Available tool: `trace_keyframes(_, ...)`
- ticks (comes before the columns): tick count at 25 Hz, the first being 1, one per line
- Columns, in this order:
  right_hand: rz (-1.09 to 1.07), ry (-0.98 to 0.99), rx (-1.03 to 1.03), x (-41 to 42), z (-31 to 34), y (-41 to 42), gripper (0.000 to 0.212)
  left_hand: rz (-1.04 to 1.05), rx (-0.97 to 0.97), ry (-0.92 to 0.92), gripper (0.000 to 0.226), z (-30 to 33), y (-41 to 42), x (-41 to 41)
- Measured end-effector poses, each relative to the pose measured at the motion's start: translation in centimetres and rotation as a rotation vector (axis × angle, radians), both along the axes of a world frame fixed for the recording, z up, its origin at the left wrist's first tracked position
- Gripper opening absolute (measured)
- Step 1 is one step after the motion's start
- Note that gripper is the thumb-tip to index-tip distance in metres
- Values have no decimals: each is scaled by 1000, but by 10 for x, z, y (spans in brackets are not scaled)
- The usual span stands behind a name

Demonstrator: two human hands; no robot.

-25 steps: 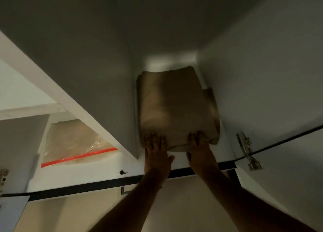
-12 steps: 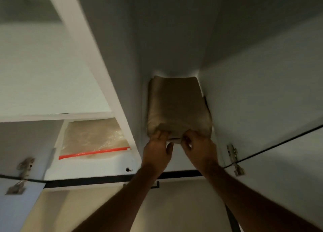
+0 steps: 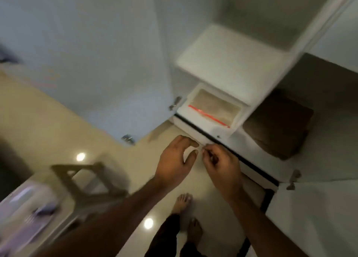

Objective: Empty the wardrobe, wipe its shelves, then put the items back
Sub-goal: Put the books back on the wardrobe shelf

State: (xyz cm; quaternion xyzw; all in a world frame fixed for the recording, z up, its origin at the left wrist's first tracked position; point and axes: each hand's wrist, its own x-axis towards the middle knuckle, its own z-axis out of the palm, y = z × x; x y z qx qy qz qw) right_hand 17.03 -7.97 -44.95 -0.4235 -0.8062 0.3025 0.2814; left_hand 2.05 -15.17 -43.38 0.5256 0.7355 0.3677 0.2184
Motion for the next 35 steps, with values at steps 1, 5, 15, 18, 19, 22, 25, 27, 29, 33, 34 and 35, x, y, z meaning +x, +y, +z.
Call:
trace_keyframes(1, 75, 5, -25, -11, 14, -21, 3, 61, -17, 12, 15, 11, -32, -13)
trace_keyframes(5, 530, -52, -154, -80, 50, -127, 13, 460, -90, 94, 17, 42, -196, -60)
trace_keyframes(15, 1467, -266, -131, -240, 77, -391, 18, 1330, -190, -188, 20, 28, -515, -72)
trace_keyframes(18, 1589, -345, -150, -279, 66, -477, 16, 1512, -150, -413, 15, 5, -595, -90)
trace_keyframes(19, 1627, -378, -154, -288, 64, -502, 14, 1594, -125, -510, 12, -3, -619, -96)
trace_keyframes(22, 1747, -484, -153, -313, 58, -571, 8, 1842, -56, -804, 15, -33, -694, -118)
trace_keyframes(25, 1799, -578, -136, -340, 51, -614, 10, 1982, 5, -1104, 39, -87, -756, -144)
trace_keyframes(27, 1796, -626, -129, -358, 48, -630, 10, 2079, 37, -1216, 44, -99, -780, -164)
trace_keyframes(29, 1752, -674, -150, -375, 42, -640, 10, 2135, 89, -1302, 41, -121, -798, -184)
trace_keyframes(33, 1642, -724, -172, -396, 33, -648, 10, 2231, 228, -1430, 89, -186, -815, -217)
trace_keyframes(34, 1617, -742, -174, -402, 28, -649, 11, 2213, 242, -1478, 86, -217, -815, -226)
trace_keyframes(35, 1606, -743, -180, -403, 28, -649, 11, 2228, 191, -1497, 87, -229, -813, -230)
